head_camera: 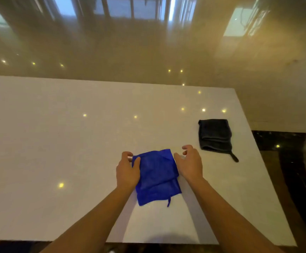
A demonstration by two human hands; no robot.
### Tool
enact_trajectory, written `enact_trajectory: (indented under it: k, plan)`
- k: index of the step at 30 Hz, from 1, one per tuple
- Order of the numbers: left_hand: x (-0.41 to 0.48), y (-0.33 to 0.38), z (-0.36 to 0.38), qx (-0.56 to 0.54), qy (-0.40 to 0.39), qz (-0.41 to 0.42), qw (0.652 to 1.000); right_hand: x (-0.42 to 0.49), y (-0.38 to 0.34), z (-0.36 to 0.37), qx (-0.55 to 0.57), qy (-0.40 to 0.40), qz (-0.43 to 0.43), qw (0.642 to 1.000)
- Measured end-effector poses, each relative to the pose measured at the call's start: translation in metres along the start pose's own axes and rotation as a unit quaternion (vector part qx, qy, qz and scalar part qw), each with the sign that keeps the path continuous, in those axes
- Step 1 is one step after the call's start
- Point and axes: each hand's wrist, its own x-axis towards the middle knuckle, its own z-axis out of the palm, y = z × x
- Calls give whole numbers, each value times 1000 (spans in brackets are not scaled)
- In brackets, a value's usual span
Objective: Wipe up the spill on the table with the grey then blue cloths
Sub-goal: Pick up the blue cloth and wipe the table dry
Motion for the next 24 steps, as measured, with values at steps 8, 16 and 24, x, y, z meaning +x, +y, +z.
enact_trajectory:
  k: [8, 16, 24]
  plan:
    - [40, -122, -108, 428, 124, -31, 895, -48, 5, 140, -365, -112, -218, 898]
    - [37, -140, -122, 427, 107, -38, 897, -9, 25, 126, -296, -293, -684, 599]
    - [42, -149, -123, 424, 124, -36, 897, 142, -81, 147, -328, -7, -185, 926]
